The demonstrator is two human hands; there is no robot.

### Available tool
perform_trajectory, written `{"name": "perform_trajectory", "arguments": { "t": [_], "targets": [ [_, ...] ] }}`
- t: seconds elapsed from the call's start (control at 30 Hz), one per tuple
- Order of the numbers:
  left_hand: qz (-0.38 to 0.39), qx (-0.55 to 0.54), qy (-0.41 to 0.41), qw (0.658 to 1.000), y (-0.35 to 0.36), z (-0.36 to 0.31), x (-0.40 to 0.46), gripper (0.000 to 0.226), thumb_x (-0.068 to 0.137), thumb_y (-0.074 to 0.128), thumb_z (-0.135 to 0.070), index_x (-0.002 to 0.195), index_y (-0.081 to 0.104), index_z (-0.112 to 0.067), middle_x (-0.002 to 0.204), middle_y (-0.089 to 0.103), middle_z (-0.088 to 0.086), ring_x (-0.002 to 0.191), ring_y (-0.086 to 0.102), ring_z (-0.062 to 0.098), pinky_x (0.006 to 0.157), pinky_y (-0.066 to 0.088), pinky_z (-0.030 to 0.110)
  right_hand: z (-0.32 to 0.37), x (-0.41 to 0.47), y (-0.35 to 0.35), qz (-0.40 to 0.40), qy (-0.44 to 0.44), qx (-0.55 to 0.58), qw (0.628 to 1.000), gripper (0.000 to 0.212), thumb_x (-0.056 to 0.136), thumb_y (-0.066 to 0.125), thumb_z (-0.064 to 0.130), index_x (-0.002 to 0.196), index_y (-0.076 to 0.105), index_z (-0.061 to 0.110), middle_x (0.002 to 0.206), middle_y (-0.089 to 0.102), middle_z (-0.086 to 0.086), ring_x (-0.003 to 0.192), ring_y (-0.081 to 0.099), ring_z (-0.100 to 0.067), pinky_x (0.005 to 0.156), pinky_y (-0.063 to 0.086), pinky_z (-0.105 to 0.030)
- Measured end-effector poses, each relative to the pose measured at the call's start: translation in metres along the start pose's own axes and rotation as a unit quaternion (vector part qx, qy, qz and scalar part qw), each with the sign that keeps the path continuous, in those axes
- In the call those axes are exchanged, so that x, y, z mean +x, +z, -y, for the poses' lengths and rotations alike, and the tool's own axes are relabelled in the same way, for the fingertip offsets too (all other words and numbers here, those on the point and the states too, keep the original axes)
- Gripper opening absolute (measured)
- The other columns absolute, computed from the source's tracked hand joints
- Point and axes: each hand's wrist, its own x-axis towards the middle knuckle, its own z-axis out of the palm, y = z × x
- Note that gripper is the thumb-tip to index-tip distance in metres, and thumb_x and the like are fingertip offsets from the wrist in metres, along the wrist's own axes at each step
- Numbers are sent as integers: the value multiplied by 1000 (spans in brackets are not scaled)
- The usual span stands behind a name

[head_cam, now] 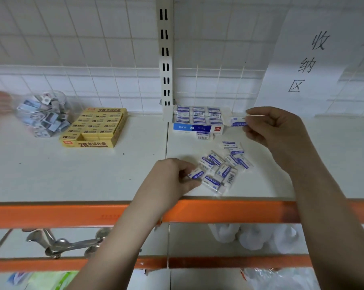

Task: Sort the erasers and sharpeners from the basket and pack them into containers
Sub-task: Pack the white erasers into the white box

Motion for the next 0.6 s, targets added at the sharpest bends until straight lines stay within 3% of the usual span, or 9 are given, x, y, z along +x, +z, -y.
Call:
{"name": "perform_trajectory", "arguments": {
  "t": [0.07, 0.23, 0.4, 0.5, 0.6],
  "targets": [
    [-13, 31, 22, 999, 0, 0, -3, 23, 84, 67, -28, 103, 71, -16, 95, 68, 3, 84, 59, 15, 78, 44, 25, -3, 1, 3, 8, 15, 12, 1000, 15, 89, 61, 4, 92, 67, 18, 67, 71, 3, 68, 68, -7, 69, 56, -19],
    [-131, -26, 46, 990, -4, 7, -16, 26, 82, 67, -18, 107, 71, -22, 96, 65, -8, 88, 55, 1, 74, 36, 2, -6, 7, 14, 49, 28, 9, 998, 17, 90, 57, 2, 99, 67, 13, 81, 70, -5, 73, 69, -9, 71, 56, -20],
    [-192, -40, 50, 979, -18, 16, -26, 27, 81, 70, -13, 106, 72, -21, 89, 63, -11, 83, 57, 2, 72, 46, 16, -9, 27, 36, 99, -15, -90, 991, 23, 82, 68, 3, 101, 68, 16, 90, 72, -3, 77, 71, -11, 68, 56, -23],
    [-220, -29, 50, 974, -25, 19, -30, 30, 80, 72, -13, 109, 70, -19, 89, 62, -14, 86, 57, 2, 70, 44, 11, -14, 47, 58, 111, -36, -154, 981, 26, 80, 71, 7, 105, 66, 15, 88, 69, 4, 73, 68, -4, 64, 57, -24],
    [-246, -26, 46, 968, -29, 23, -34, 31, 79, 72, -13, 109, 70, -16, 91, 62, -12, 89, 57, 1, 77, 44, 6, -25, 73, 78, 111, -54, -213, 969, 28, 79, 74, 16, 106, 65, 14, 96, 71, -1, 80, 70, -14, 74, 59, -39]
  ]
}}
